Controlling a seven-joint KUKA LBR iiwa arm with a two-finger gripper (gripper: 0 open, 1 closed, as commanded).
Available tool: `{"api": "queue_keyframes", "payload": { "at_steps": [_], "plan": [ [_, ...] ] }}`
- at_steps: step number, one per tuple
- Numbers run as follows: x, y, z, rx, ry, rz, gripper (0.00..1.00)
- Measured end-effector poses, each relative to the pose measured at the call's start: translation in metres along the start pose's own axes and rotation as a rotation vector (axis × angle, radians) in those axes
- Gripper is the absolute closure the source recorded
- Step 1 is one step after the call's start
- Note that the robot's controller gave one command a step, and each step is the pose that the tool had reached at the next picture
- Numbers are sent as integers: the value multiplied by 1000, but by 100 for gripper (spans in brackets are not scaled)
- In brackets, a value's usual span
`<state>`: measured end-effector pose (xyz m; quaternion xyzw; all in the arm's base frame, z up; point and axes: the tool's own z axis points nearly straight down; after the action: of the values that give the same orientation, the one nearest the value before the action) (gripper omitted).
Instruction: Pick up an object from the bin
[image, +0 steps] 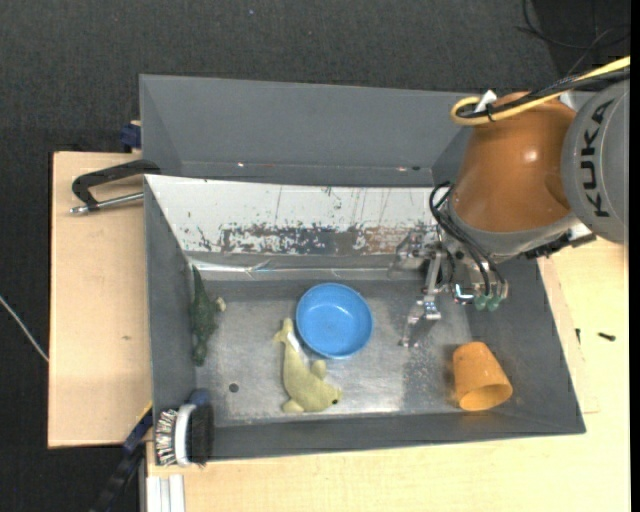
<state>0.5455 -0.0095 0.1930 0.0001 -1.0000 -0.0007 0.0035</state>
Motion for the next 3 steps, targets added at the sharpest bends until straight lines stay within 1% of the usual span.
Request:
{"api": "queue_keyframes", "payload": {
  "at_steps": [1, 2, 3],
  "plan": [
    [30, 74, 122, 1, -15, -191, 0],
    [31, 72, 119, 3, -7, -189, 100],
    [25, 46, -2, 3, -21, -233, 100]
  ]
}}
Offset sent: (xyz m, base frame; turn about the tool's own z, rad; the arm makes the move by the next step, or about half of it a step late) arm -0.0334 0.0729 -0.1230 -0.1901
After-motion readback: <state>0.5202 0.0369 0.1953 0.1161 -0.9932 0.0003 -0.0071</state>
